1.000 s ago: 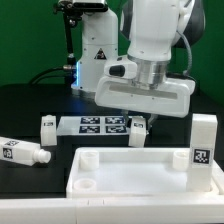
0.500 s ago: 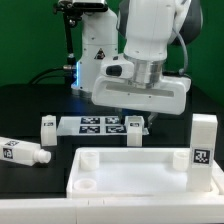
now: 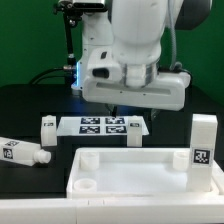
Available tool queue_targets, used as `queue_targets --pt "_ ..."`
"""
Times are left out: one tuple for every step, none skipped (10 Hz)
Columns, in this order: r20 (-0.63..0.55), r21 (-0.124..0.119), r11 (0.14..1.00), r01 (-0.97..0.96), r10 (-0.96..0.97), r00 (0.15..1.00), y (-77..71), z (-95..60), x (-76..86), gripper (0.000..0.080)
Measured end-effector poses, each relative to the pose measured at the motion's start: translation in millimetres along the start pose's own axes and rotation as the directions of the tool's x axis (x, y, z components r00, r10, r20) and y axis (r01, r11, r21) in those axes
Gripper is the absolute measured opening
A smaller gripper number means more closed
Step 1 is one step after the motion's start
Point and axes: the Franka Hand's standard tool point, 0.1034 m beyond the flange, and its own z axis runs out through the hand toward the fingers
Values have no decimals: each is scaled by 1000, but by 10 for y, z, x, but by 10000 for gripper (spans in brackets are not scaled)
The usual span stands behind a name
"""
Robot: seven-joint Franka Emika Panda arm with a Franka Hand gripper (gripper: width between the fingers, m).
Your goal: Assemble desk
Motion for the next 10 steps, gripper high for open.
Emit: queue_targets --pt "44 3 1000 -28 28 999 -71 -24 -16 649" --pt "118 -5 998 -62 62 991 -115 8 -68 649" --pt "190 -19 996 -90 92 977 -116 6 -71 649" --pt "254 -31 995 -98 102 962 -63 8 -52 649" --pt "317 -41 993 -110 117 941 -8 20 -50 649" --pt "348 -46 992 -117 126 929 25 29 -22 649" --pt "384 2 998 -60 54 922 34 -1 15 649" --pt "436 34 997 -74 52 899 8 -159 96 649" --pt "488 44 997 -67 38 872 -31 -201 148 649" --pt "508 39 997 -70 40 860 -4 -145 176 649"
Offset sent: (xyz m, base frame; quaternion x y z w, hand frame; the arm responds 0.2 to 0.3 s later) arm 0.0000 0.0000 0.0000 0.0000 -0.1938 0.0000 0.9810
